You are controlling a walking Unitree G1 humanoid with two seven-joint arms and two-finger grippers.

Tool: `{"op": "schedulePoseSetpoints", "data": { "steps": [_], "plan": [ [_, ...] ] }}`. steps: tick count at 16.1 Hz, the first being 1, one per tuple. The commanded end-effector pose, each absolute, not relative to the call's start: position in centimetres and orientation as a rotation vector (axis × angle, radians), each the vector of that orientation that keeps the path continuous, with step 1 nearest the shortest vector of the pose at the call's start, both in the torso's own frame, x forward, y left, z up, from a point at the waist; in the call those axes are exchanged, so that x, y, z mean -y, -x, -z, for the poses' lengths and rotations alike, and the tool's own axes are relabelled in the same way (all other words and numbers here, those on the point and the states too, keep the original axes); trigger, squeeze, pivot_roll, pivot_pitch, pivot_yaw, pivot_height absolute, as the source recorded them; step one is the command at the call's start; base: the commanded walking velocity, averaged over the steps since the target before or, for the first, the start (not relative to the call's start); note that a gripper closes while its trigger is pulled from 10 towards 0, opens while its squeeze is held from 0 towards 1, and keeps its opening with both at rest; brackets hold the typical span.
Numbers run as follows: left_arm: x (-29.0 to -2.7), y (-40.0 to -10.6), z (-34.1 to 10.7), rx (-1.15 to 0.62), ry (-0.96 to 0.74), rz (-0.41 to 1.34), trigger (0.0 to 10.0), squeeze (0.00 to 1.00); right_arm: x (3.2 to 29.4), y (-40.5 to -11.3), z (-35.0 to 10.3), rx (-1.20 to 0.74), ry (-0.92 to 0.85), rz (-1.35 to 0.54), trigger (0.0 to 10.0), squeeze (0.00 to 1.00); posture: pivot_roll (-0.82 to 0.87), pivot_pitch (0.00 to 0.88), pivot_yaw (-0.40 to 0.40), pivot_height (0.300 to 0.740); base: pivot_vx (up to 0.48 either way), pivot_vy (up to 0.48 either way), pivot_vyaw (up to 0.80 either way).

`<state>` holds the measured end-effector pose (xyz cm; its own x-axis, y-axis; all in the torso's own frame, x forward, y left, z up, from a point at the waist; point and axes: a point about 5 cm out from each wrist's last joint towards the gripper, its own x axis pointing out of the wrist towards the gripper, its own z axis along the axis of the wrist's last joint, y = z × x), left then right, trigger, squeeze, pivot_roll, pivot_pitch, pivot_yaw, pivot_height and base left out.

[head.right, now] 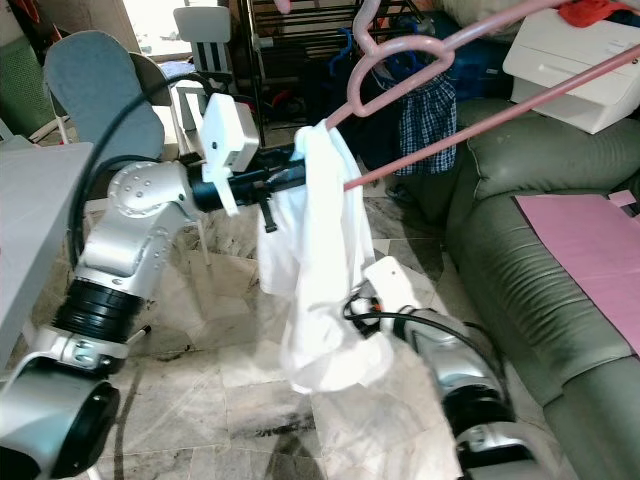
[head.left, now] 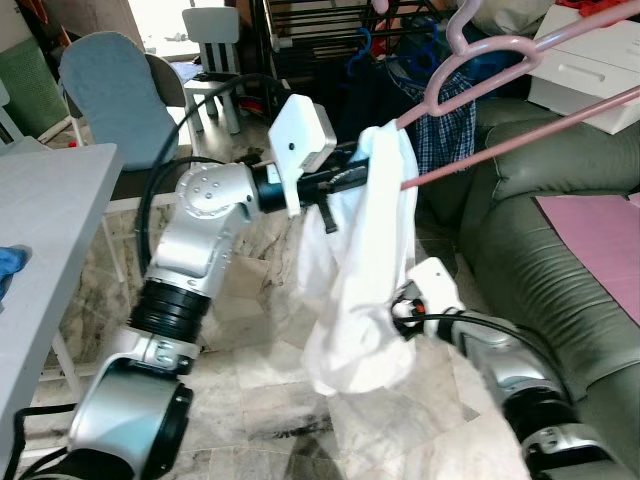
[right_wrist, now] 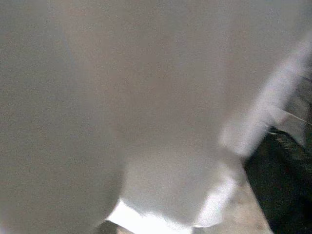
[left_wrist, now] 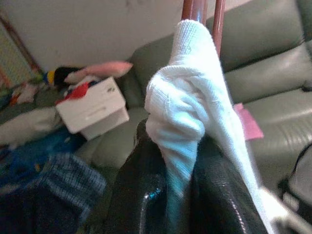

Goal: Hang hanger

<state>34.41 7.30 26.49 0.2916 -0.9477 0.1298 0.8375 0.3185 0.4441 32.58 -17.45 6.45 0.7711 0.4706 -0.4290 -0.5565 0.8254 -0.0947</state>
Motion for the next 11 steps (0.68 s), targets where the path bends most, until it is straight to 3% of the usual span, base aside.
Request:
{"op": "schedulePoseSetpoints", "data": {
  "steps": [1, 4, 6, 7, 11],
  "plan": [
    [-8.4, -34.8, -27.9, 0.456, -0.338, 1.159, 0.0, 0.00, 18.7, -32.3, -6.2, -0.426, 0.214, -0.518, 0.0, 0.00, -0.16, 0.000, 0.036, 0.740, 0.000, 0.000, 0.00],
    [-10.5, -35.8, -27.1, 0.394, -0.336, 1.070, 0.0, 0.00, 22.2, -31.9, -6.6, -0.424, 0.201, -0.414, 0.0, 0.00, -0.17, 0.000, 0.033, 0.740, 0.000, 0.000, 0.00],
    [-12.9, -36.7, -25.4, 0.306, -0.426, 0.991, 0.0, 0.00, 25.8, -32.4, -8.9, -0.357, 0.222, -0.293, 0.0, 0.00, -0.19, 0.000, 0.031, 0.740, 0.000, 0.000, 0.00],
    [-14.1, -37.2, -24.8, 0.272, -0.395, 0.940, 0.0, 0.00, 27.7, -33.3, -11.3, -0.277, 0.227, -0.190, 0.0, 0.00, -0.20, 0.000, 0.029, 0.740, 0.000, 0.000, 0.00],
    [-15.7, -37.4, -21.5, 0.176, -0.352, 0.868, 0.0, 0.00, 30.4, -35.3, -18.4, -0.028, 0.200, 0.059, 0.0, 0.00, -0.21, 0.000, 0.010, 0.740, 0.000, 0.000, 0.00]
  ]
}}
